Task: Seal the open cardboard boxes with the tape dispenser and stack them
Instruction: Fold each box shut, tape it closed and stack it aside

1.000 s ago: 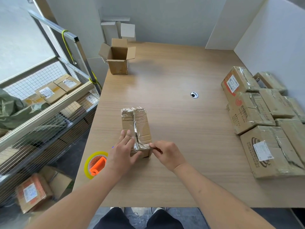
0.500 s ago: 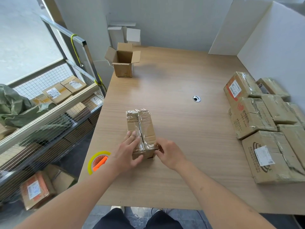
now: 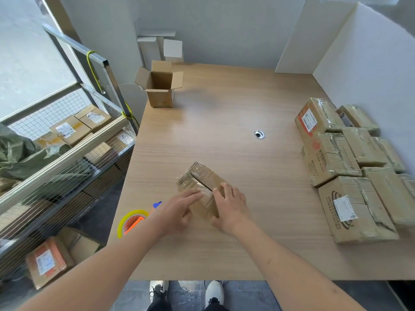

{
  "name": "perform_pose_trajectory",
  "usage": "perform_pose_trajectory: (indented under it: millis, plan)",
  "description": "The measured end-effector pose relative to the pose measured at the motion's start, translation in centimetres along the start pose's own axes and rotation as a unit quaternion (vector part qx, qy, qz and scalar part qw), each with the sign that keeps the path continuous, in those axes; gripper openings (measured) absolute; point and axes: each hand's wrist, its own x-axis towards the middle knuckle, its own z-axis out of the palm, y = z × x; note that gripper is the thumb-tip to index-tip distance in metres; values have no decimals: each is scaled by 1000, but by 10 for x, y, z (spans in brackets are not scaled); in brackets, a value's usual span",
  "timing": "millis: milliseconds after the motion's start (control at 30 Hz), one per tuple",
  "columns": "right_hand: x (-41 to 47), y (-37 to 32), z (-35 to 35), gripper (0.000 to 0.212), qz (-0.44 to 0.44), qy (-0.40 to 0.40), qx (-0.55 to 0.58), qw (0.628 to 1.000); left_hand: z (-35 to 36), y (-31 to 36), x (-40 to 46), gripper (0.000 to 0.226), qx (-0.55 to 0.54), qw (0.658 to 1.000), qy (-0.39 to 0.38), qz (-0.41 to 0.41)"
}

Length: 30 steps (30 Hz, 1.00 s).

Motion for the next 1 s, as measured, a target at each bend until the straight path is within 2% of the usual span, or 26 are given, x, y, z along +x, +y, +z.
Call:
perform_pose_trajectory:
  millis: [100,200,367,533,633,700,800,867,1000]
  plan:
    - [-1,10,-3,88,-8,1,-28,1000,-4,-9,12,60,30,999,18,12]
    - [0,22,-7,90,-9,12,-26,1000,-5,-20,25,61,69,998,-7,5]
    - [6,29,0,74,-7,68,8,998,4,-31,27,48,98,993,-48,43]
    - [31,22,5,94,-30,-48,5,998,17,-28,8,67,163,986,-9,29]
    - [43,23,6,99,-55,-64,2,996,25,-20,5,65,205,979,18,1]
    - [43,22,6,97,-64,-39,12,997,29,-18,5,65,222,974,30,-23]
    - [33,21,5,83,-92,74,55,991,33,-10,7,68,248,965,51,-68]
    - [22,24,10,76,-130,115,98,980,37,-2,10,70,250,960,69,-103]
    - [4,36,16,83,-147,39,203,967,45,11,9,69,248,958,86,-116]
